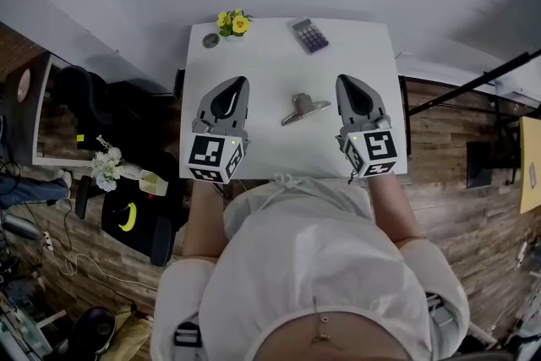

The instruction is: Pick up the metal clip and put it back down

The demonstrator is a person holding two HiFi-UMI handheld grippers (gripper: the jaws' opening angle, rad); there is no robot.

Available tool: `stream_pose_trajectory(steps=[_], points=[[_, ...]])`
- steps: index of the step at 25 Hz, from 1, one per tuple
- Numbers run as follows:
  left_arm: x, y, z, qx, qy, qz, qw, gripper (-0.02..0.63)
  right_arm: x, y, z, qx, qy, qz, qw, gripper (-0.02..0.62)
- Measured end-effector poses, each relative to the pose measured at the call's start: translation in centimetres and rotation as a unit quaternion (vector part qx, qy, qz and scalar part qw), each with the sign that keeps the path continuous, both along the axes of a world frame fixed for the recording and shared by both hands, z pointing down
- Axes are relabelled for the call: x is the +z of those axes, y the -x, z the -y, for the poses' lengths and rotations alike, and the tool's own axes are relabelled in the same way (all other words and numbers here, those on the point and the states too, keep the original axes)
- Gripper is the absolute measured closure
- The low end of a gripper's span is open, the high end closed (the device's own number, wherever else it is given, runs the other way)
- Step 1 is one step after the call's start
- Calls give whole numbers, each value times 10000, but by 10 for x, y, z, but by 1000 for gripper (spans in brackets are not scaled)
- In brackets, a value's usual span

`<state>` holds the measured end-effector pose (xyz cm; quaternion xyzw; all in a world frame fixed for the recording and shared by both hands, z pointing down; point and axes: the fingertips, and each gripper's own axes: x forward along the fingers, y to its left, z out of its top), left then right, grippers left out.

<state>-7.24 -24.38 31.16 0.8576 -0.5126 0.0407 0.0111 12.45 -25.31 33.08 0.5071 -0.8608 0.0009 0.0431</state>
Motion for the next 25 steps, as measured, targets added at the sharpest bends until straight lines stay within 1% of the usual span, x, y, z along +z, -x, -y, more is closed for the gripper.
stream_pose_trajectory(steps=[5, 10, 16, 25], points=[[5, -1, 1, -5, 42, 70, 10000, 588, 5, 4, 2, -59, 76, 17, 10000, 594], [17, -2, 3, -27, 163, 243, 9996, 588, 9, 12, 3, -75, 96, 19, 9999, 594], [22, -2, 2, -62, 201, 193, 9996, 588, 15, 15, 2, -115, 164, 25, 9998, 594], [18, -5, -1, -50, 141, 169, 9997, 588, 16, 15, -2, -122, 180, -83, 9997, 594]])
